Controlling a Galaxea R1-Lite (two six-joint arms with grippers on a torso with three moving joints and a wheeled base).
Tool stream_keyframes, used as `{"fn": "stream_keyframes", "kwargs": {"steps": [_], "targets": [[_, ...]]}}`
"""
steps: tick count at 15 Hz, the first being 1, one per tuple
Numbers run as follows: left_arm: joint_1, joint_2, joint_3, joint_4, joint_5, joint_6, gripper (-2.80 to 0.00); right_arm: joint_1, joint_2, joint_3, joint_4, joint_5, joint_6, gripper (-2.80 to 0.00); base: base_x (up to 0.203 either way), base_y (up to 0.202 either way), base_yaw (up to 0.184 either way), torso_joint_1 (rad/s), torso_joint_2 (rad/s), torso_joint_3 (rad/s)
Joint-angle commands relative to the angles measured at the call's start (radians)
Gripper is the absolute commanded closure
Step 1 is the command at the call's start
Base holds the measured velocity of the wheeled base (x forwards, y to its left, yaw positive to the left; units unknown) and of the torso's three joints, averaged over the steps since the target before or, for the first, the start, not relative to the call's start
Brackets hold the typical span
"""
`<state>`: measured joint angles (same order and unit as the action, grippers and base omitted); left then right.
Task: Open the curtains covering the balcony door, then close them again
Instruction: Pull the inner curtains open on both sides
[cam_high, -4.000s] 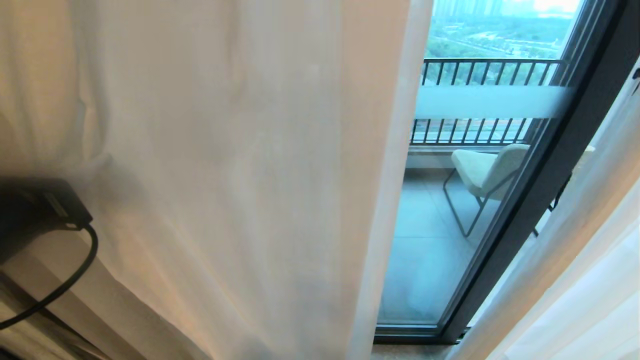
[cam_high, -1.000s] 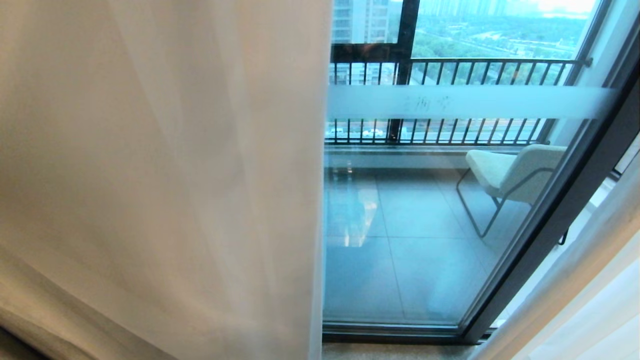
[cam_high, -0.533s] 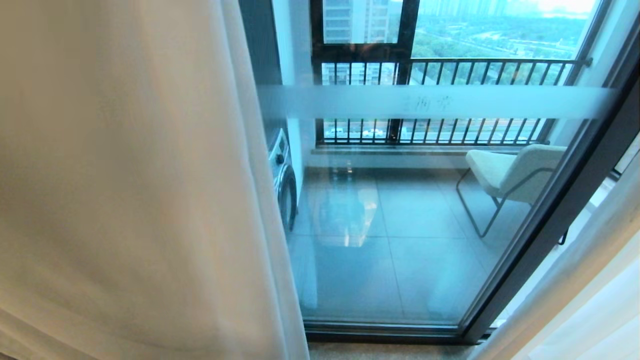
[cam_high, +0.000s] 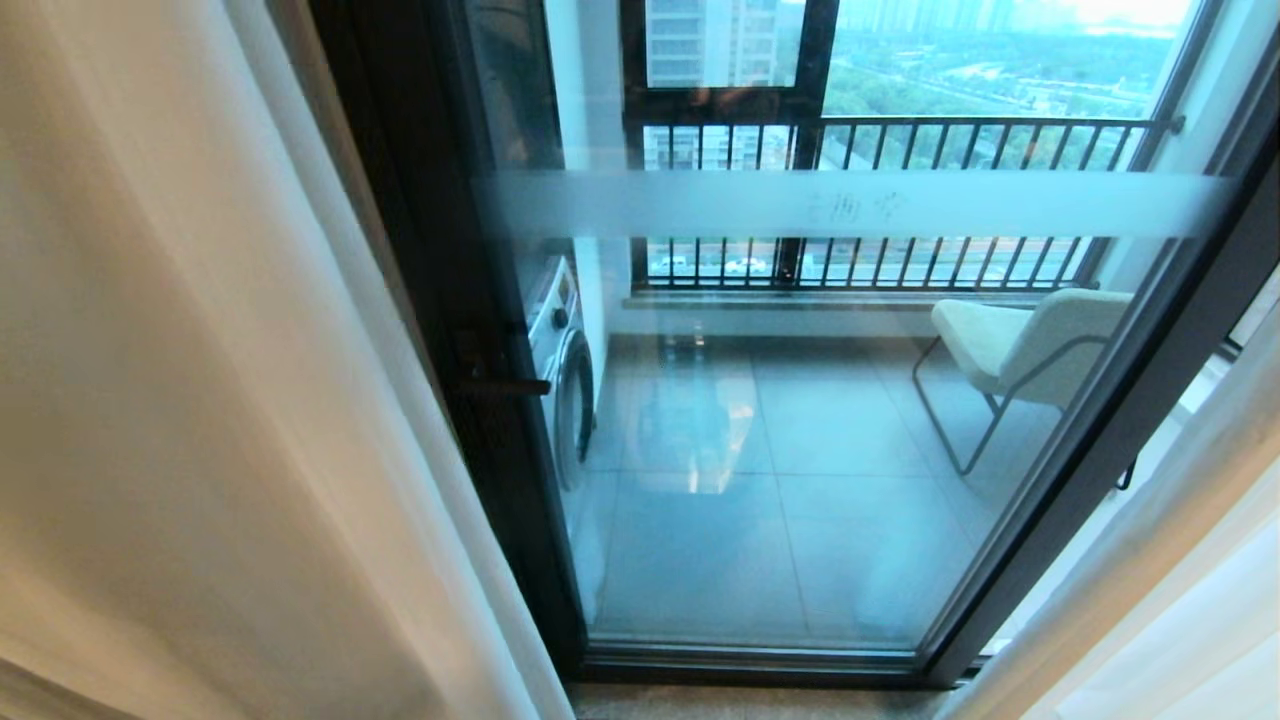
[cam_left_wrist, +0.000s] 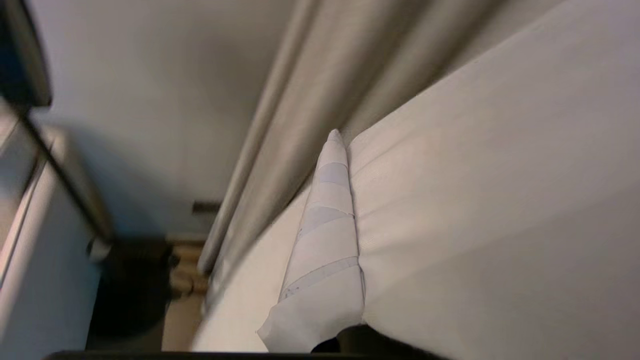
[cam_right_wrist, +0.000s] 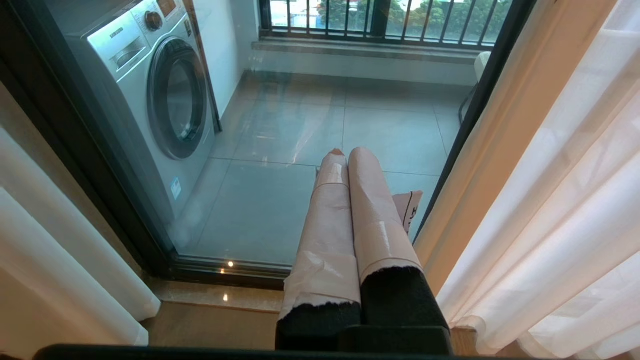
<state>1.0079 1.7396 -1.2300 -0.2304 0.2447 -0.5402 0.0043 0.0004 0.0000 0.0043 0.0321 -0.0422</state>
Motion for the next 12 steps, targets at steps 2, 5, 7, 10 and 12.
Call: {"fn": "stream_keyframes", "kwargs": {"steps": [2,5,7,10,12], "targets": [[0.023,0.100,-0.077,0.073,0.015,-0.049,0.00,0.000,0.000,0.000,0.000,0.000,-0.001,0.00,0.000,0.000,0.000,0.000,0.00,0.000],[0.027,0.142,-0.131,0.143,0.015,-0.087,0.00,0.000,0.000,0.000,0.000,0.000,-0.001,0.00,0.000,0.000,0.000,0.000,0.00,0.000],[0.027,0.168,-0.164,0.189,0.013,-0.111,0.00,0.000,0.000,0.000,0.000,0.000,-0.001,0.00,0.000,0.000,0.000,0.000,0.00,0.000],[0.023,0.203,-0.211,0.256,0.009,-0.121,0.00,0.000,0.000,0.000,0.000,0.000,-0.001,0.00,0.000,0.000,0.000,0.000,0.00,0.000],[0.008,0.220,-0.248,0.295,0.006,-0.122,0.00,0.000,0.000,0.000,0.000,0.000,-0.001,0.00,0.000,0.000,0.000,0.000,0.00,0.000]]}}
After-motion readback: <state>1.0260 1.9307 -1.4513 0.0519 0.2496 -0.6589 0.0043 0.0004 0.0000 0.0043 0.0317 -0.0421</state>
